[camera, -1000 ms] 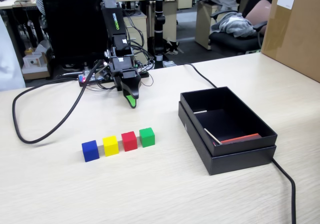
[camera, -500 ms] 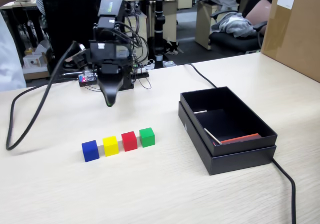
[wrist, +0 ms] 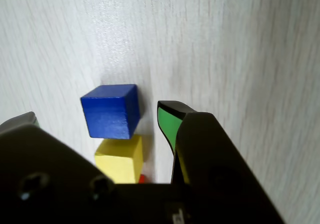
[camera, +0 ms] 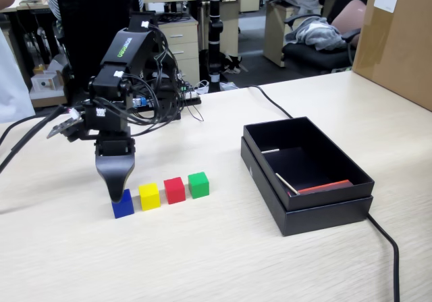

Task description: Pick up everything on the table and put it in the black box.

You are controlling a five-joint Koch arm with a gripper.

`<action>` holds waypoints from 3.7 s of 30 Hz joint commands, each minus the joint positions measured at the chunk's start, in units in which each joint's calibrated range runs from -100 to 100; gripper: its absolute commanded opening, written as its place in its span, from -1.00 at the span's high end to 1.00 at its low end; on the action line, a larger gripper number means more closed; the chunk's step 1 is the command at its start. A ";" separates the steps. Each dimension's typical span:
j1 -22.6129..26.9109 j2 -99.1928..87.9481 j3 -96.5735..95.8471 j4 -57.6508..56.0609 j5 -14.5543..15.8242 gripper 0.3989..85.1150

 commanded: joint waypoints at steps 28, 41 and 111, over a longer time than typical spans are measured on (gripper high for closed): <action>3.47 -23.53 9.22 -14.52 1.42 0.85; 26.13 -30.53 14.57 -17.80 14.46 0.85; 5.62 19.27 31.07 -23.76 6.40 -0.11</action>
